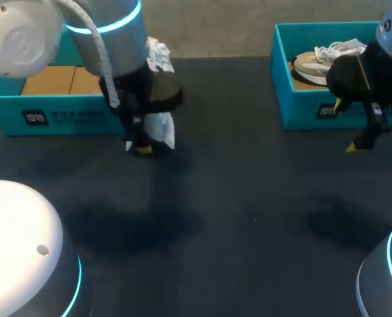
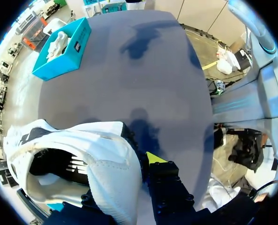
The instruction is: Take the shoe out of the shoebox, open the shoe tongue, remove and reinsert the insole, then place the shoe into the shoebox
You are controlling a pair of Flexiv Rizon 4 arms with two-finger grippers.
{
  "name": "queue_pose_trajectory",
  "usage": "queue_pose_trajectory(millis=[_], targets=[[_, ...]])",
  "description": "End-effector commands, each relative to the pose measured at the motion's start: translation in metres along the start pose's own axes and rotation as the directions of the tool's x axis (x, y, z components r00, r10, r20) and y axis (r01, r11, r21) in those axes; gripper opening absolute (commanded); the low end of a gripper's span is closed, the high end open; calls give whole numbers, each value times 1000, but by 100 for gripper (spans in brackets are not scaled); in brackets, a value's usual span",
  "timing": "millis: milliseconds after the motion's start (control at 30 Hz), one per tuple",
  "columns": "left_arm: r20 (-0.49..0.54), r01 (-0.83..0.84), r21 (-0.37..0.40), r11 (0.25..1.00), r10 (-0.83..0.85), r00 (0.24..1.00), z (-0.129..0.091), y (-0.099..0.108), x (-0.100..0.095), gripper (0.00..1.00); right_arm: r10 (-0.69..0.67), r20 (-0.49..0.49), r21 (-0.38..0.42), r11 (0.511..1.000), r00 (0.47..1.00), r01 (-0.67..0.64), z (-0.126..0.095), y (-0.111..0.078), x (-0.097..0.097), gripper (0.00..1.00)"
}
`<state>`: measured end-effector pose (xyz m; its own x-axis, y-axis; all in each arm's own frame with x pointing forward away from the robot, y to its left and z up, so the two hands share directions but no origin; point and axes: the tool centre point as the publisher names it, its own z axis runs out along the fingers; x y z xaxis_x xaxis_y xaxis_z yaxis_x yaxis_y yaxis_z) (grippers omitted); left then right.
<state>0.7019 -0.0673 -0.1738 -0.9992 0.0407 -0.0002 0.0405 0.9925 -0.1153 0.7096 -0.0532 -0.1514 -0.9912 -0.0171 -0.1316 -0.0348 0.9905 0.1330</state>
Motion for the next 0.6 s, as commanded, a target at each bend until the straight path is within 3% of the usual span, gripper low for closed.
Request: queue_pose_trajectory(millis=[33,267,600], targets=[[11,-1,12,1000,1,1000,-8,26,-6,0,1,-4,4,1000,1000,-1,1,2,-2,100],[-54,-99,-17,995,98,994,-17,65,-22,0,1,-4,4,1000,1000,-1,1,2,-2,100],[-75,-67,-31,997,64,995,-35,137,-51,0,1,-4,4,1000,1000,-1,1,2,-2,100]])
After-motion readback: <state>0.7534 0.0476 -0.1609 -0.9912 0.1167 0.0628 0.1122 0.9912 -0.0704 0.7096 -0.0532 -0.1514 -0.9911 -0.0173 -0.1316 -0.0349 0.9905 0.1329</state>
